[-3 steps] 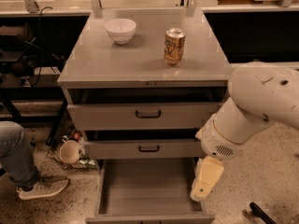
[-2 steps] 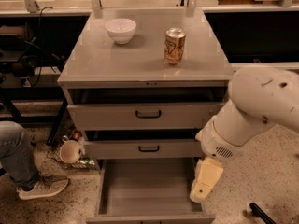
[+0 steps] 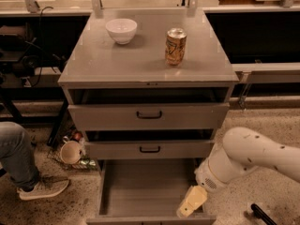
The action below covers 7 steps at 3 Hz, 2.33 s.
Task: Close bottom drawer
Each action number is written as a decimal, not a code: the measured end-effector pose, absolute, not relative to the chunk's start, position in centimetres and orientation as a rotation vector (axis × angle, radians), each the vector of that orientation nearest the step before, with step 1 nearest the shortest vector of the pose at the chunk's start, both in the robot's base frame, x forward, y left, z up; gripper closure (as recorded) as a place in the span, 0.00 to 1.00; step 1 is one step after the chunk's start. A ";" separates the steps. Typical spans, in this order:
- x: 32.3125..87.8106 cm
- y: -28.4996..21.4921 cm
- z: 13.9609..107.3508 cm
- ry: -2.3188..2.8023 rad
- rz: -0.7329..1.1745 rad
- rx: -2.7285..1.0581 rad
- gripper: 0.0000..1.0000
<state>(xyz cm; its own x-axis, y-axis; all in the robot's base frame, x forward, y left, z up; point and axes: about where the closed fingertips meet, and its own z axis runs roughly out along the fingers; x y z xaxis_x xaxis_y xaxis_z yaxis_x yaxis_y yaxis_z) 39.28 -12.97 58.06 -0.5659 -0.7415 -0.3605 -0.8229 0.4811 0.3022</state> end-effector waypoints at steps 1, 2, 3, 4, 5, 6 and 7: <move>40.1 -13.0 52.4 2.595 0.693 -1.151 0.00; 42.0 -12.9 51.8 2.560 0.649 -1.096 0.00; 41.8 -12.9 51.9 2.563 0.653 -1.102 0.00; 42.0 -13.2 50.7 2.589 0.645 -1.078 0.00; 42.1 -15.1 46.2 2.656 0.618 -0.988 0.00; 42.8 -18.0 38.8 2.707 0.555 -0.832 0.00; 42.8 -18.0 38.8 2.707 0.555 -0.832 0.00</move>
Offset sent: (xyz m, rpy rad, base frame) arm 0.0066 -0.0006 -0.0518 0.0328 0.0148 -0.1291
